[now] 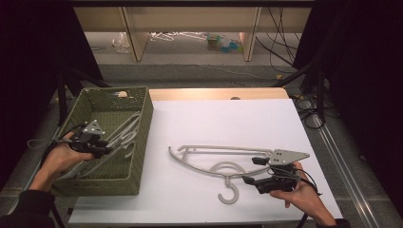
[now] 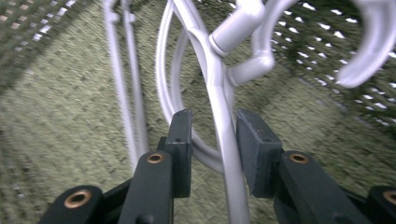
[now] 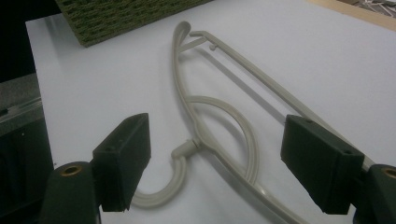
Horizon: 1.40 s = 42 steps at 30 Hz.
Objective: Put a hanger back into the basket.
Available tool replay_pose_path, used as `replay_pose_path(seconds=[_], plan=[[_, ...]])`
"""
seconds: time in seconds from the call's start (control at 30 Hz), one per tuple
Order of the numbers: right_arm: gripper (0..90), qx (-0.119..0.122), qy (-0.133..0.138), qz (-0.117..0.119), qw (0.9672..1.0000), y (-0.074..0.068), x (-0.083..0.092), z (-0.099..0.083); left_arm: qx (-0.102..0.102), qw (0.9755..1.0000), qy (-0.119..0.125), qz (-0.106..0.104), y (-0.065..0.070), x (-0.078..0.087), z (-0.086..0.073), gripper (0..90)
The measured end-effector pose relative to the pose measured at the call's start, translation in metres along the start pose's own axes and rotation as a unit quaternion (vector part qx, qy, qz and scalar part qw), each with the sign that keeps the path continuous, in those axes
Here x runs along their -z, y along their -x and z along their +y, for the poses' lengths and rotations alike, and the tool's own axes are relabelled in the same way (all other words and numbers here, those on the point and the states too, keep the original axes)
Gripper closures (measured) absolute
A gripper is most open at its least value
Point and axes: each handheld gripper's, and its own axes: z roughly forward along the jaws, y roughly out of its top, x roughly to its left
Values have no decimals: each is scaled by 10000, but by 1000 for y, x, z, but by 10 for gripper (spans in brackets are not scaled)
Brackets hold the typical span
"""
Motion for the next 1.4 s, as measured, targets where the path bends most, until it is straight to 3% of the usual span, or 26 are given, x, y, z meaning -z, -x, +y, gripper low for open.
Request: replay_pose_path(seconds=[0.17, 0.2, 0.3, 0.33, 0.43, 0.47, 0.53, 0.6, 0.63, 0.7, 0.73, 0.77, 0.8, 0.83, 0.9, 0.93, 0.97, 1.0, 1.03, 1.07, 1.1, 1.13, 1.2, 1.3, 1.33, 1.4], plan=[[253, 9, 15, -11, 10000, 0, 0, 0, 70, 9999, 66, -80, 4, 0, 0, 631], [253, -1, 1, -4, 10000, 0, 0, 0, 140, 9998, 158, -62, 5, 1, 0, 561], [253, -5, 17, -21, 10000, 0, 0, 0, 147, 9994, 307, -70, 8, 5, 1, 571], [253, -6, 14, -23, 10000, 0, 0, 0, 213, 9985, 499, -70, 13, 9, 2, 560], [253, -9, -2, -24, 10000, 1, 0, 0, 281, 9973, 682, -28, 18, 15, 4, 511], [253, -28, -6, -26, 10000, 1, 0, -1, 222, 9963, 828, -43, 23, 23, 5, 497], [253, -28, -8, -27, 10000, 1, 0, -1, 164, 9961, 867, -15, 25, 27, 6, 486], [252, -27, -18, -32, 10000, 1, 0, -1, 260, 9945, 1009, 79, 32, 34, 7, 403], [253, -18, -19, -35, 10000, 2, -1, -1, 534, 9897, 1325, 123, 41, 35, 9, 403], [252, -31, -36, -27, 10000, 2, -1, -2, 560, 9855, 1598, 97, 53, 40, 12, 361], [252, -31, -36, -27, 10000, 2, -1, -2, 583, 9817, 1809, 122, 58, 40, 12, 361], [252, -24, -41, -1, 10000, 2, -1, -2, 599, 9804, 1878, 62, 64, 43, 14, 349], [252, -7, -56, -20, 10000, 2, -2, -2, 713, 9744, 2131, 11, 78, 45, 17, 330], [252, -36, -66, -8, 10000, 2, -1, -3, 687, 9730, 2204, -34, 83, 45, 19, 327], [250, -27, -48, -16, 10000, 3, -1, -3, 775, 9670, 2426, -107, 95, 46, 22, 309], [250, -27, -48, -16, 10000, 3, -1, -3, 775, 9670, 2426, -107, 95, 46, 22, 308], [250, -36, -43, -13, 10000, 3, -1, -3, 973, 9579, 2671, -413, 105, 44, 24, 304], [250, -31, -41, -16, 10000, 3, -1, -3, 1039, 9534, 2784, -523, 110, 42, 25, 303], [250, -31, -41, -16, 10000, 3, -1, -3, 1039, 9534, 2784, -523, 110, 42, 25, 299], [249, -45, -51, -15, 10000, 3, -1, -3, 1101, 9499, 2858, -620, 116, 39, 26, 299], [249, -33, -37, -17, 10000, 3, -2, -3, 1093, 9498, 2852, -676, 122, 36, 27, 293], [248, -35, -42, -26, 10000, 2, -2, -3, 916, 9559, 2741, -528, 134, 29, 28, 268], [247, -29, -43, -27, 10000, 2, -2, -3, 829, 9563, 2753, -524, 139, 26, 28, 258], [246, -26, -32, -27, 10000, 3, -1, -3, 824, 9540, 2826, -569, 155, 19, 27, 231], [245, -15, -37, -30, 10000, 3, -2, -4, 805, 9546, 2825, -497, 165, 12, 25, 221], [242, -3, -31, -40, 10000, 3, -2, -4, 804, 9544, 2817, -578, 170, 8, 23, 193]])
